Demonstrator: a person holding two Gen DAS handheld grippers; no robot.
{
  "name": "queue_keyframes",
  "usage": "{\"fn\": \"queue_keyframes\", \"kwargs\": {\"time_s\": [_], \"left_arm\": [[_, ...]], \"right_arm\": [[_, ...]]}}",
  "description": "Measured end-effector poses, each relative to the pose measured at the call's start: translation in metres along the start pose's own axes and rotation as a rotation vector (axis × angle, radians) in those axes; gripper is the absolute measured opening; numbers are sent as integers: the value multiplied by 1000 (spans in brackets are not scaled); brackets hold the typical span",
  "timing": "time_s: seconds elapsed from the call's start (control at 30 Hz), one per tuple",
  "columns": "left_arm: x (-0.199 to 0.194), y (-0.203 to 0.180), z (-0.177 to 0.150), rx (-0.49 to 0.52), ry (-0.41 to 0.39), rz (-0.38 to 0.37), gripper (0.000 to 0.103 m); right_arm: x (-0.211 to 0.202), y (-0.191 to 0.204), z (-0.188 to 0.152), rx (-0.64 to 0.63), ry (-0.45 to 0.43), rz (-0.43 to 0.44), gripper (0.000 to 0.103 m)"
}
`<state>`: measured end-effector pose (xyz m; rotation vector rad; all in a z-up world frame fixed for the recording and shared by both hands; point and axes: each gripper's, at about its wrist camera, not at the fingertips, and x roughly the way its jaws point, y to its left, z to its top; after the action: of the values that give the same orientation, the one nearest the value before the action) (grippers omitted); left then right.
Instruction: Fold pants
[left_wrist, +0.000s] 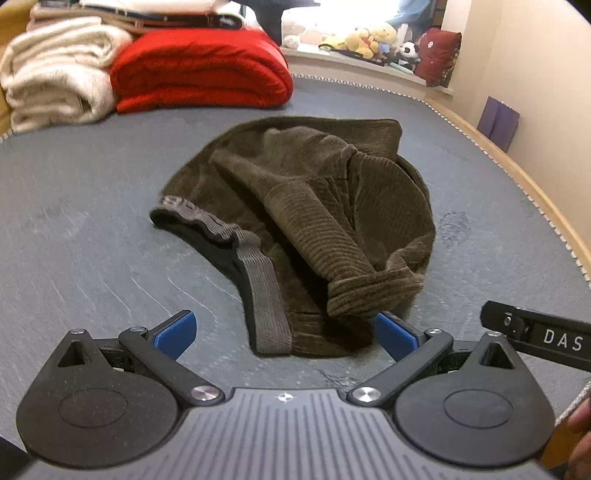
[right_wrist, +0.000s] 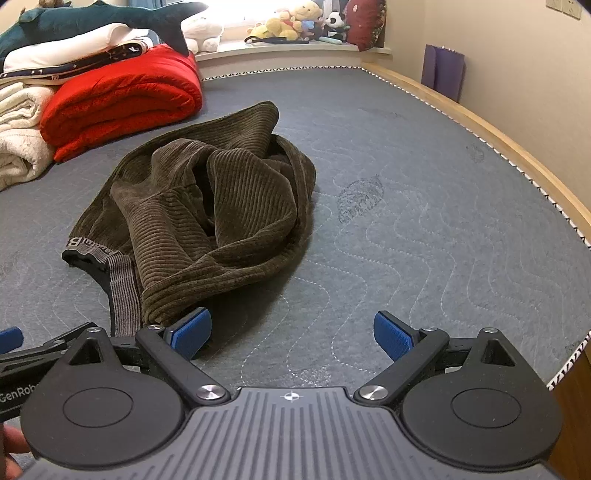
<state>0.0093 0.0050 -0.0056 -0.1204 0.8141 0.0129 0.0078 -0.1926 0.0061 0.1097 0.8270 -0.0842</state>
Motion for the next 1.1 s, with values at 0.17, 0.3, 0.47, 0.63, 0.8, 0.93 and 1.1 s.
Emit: {"fn": "queue_keyframes", "kwargs": {"time_s": [0.17,0.3,0.47,0.63,0.8,0.93,1.1], "left_arm": [[-2,2,-6,32,-39,-18,103],[-4,2,-6,14,-56,-80,100],[2,2,-3,47,-67,-81,61],[16,22,1,-26,1,-114,44],[32,43,2,-122,36,-143,44],[52,58,6,-204,96,-157,53],[89,74,23,-272,112,-149,73]], "right_arm": [[3,-4,-1,35,-2,40,84],[6,-10,2,110,-21,117,71],[16,-17,8,222,-25,190,54],[32,-10,14,286,-43,221,56],[53,2,22,295,-30,212,69],[68,12,32,244,-25,206,69],[97,13,38,243,109,200,69]]}}
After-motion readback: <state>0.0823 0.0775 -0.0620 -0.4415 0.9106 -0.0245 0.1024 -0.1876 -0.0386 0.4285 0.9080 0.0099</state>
